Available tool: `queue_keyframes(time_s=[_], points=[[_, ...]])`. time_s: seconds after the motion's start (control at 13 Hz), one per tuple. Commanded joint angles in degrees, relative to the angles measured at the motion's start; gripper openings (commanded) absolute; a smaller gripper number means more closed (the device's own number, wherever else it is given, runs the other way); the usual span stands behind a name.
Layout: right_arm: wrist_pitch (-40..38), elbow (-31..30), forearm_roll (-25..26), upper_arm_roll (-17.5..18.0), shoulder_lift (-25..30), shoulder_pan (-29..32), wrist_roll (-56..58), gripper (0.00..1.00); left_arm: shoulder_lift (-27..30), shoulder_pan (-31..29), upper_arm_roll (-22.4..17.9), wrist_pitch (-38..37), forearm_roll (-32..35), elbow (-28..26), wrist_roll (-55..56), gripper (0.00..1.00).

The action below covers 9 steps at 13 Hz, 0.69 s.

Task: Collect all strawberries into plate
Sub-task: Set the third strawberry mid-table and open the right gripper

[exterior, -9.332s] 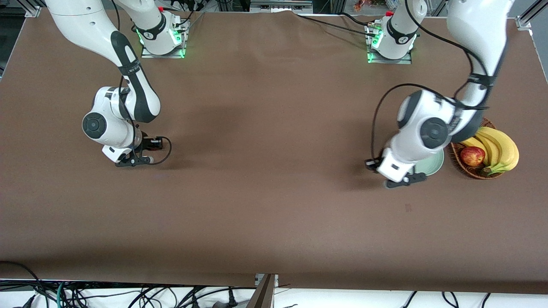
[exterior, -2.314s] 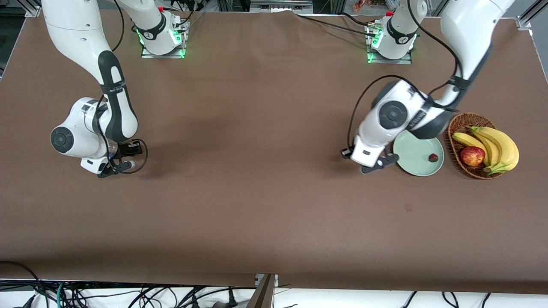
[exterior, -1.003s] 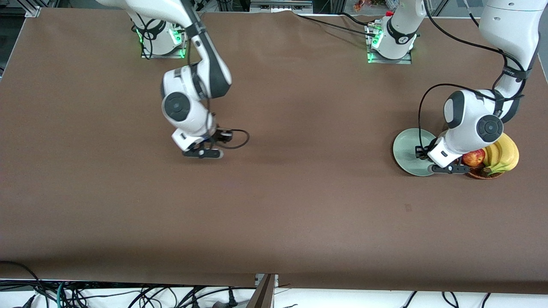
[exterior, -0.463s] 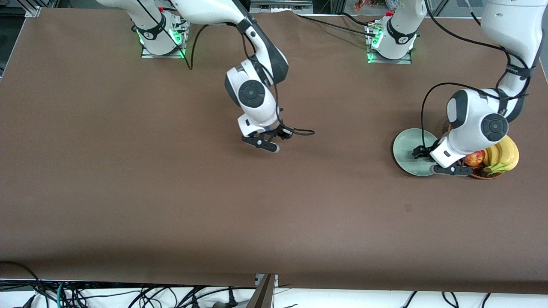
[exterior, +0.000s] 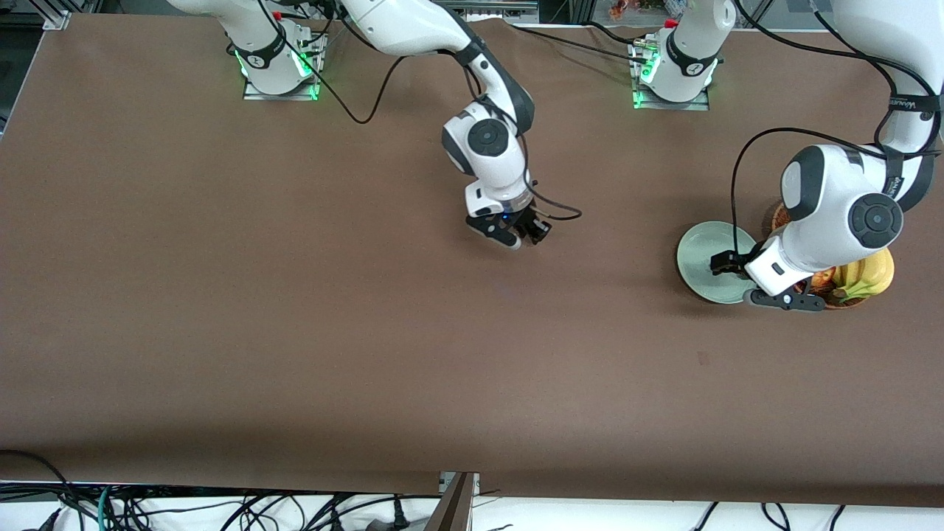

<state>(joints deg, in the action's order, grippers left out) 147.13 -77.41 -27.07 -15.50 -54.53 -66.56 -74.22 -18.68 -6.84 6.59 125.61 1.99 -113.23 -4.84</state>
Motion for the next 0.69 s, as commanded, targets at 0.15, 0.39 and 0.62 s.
queue_keyframes(time_s=[0.15,0.39,0.62], points=[[-1.0,3.9,-0.7,-1.1,-0.6,0.3,-1.1,0.51,1.9,4.1,-1.0,-1.1,-2.1,-0.5,4.6,1.00],[-7.1,3.9,-0.3,-1.5,1.6,2.3,0.0,0.59,1.9,6.6,-1.0,-1.0,-2.1,-0.7,9.1,1.00],[-17.1,3.8,-0.5,-1.5,6.5,6.6,9.2,0.60,1.9,7.0,3.1,-0.6,-2.1,-0.7,15.9,1.00]])
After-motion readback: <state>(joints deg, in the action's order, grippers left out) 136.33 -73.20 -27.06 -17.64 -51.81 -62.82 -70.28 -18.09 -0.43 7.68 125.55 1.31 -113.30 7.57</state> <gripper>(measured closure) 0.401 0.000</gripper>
